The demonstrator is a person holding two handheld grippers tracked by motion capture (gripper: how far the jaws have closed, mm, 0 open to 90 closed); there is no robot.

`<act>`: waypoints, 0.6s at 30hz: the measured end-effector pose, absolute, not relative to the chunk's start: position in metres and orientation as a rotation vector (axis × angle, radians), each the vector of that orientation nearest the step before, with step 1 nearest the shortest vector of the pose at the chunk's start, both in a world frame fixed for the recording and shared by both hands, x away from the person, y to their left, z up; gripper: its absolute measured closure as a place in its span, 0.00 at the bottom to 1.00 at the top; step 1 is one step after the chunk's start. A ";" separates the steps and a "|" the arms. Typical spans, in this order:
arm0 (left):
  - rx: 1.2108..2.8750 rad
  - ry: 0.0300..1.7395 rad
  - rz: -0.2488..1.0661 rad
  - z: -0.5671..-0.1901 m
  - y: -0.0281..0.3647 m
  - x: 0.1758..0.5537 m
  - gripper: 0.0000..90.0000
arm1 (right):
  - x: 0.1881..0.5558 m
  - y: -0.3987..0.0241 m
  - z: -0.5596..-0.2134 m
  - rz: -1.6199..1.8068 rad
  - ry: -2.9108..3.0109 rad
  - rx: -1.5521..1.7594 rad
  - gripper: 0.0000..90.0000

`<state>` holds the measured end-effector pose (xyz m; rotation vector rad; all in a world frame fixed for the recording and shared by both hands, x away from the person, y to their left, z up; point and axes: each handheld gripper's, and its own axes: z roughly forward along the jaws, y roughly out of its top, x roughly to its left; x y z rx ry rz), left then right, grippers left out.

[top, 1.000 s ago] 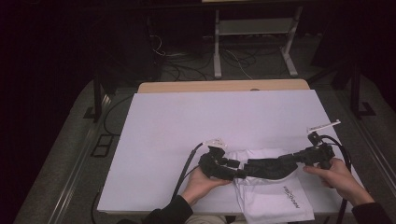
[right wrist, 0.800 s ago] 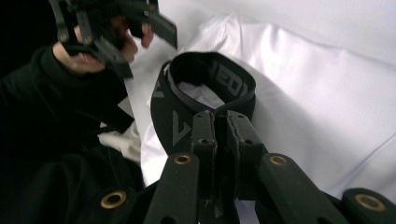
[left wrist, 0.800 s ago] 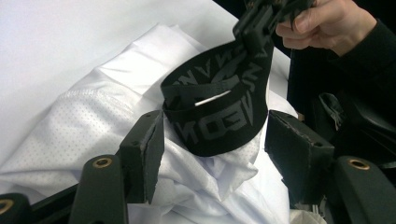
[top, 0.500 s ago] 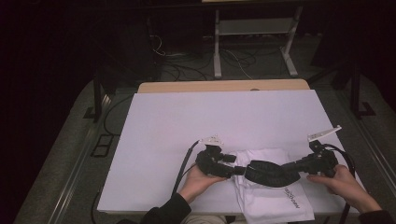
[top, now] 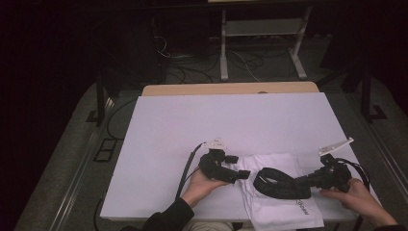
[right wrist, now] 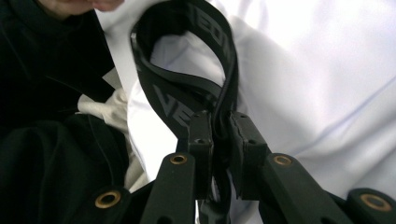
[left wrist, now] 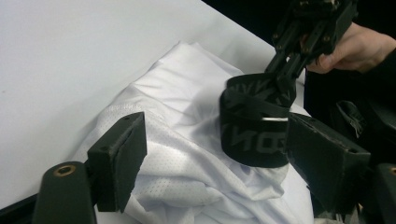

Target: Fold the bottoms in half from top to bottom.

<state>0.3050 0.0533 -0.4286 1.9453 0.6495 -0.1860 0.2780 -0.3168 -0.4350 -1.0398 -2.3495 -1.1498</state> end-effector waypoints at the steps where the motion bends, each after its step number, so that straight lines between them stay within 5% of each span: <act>1: 1.947 0.651 -0.183 -0.429 0.053 0.305 0.21 | 0.276 -0.317 -0.436 -1.141 -2.354 -1.044 0.87; 13: 1.919 0.663 -0.157 -0.424 0.063 0.307 0.14 | 0.260 -0.316 -0.445 -1.093 -2.390 -1.056 0.84; 18: 1.890 0.668 -0.125 -0.421 0.073 0.308 0.14 | 0.255 -0.312 -0.446 -1.047 -2.460 -1.058 0.70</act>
